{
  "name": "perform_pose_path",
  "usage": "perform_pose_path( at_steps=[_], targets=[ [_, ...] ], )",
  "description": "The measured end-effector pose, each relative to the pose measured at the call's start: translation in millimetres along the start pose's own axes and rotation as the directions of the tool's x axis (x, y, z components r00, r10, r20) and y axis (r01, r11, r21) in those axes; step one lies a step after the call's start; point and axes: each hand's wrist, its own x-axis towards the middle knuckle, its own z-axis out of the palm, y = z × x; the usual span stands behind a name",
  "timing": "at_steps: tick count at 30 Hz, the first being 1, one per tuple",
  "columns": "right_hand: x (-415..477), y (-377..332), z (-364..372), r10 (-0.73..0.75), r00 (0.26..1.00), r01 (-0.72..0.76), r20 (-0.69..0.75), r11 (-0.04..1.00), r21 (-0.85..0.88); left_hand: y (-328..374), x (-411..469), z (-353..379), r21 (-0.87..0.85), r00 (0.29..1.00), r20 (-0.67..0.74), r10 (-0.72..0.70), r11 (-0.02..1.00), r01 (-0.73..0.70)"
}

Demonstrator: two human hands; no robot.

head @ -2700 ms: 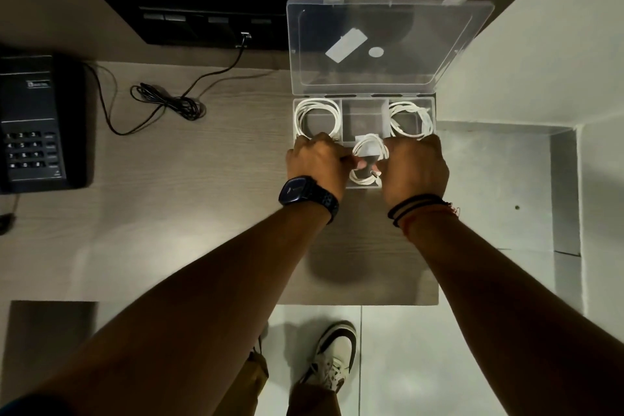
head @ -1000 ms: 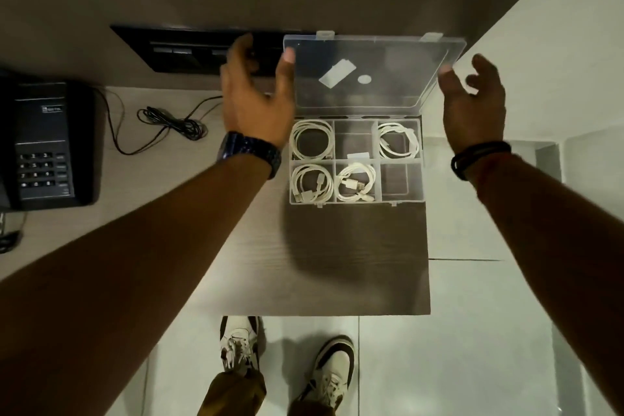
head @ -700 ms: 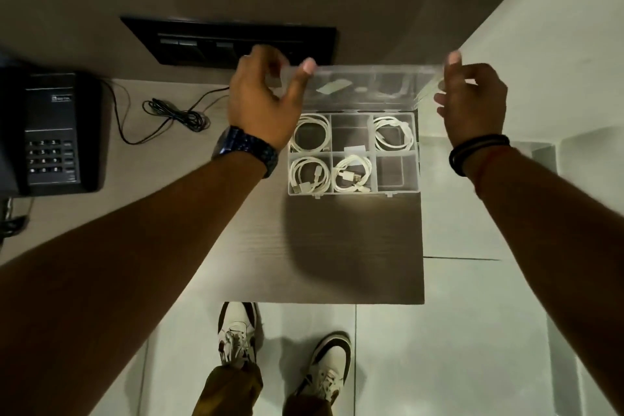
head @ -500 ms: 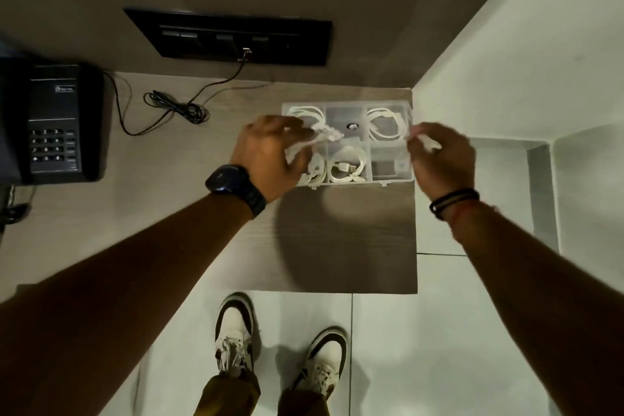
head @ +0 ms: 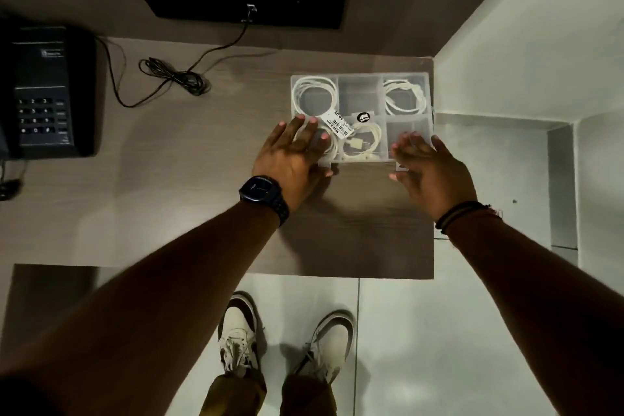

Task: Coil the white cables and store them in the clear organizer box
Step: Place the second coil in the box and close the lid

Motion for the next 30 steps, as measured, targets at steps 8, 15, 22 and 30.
perform_pose_path(
  at_steps=[8,15,22,30],
  targets=[
    [7.1,-3.4,8.6,-0.020,0.992,0.010,-0.128,0.996,-0.084,-7.0,-0.8,12.2,-0.016,0.976,-0.215,0.014,1.000,-0.018],
    [4.9,5.9,30.2,-0.188,0.923,0.098,-0.337,0.959,-0.267,-1.1,0.2,16.9,-0.022,0.949,-0.316,-0.004,1.000,-0.003],
    [2.5,-14.5,16.2,-0.007,0.968,-0.020,-0.251,0.994,-0.104,1.1,4.6,-7.8,0.069,0.999,0.017,-0.035,0.997,0.034],
    [-15.5,-49.6,-65.3,0.198,0.954,-0.158,-0.223,0.970,0.185,6.1,-13.3,-101.4,-0.070,0.996,0.055,-0.067,0.995,0.071]
  ],
)
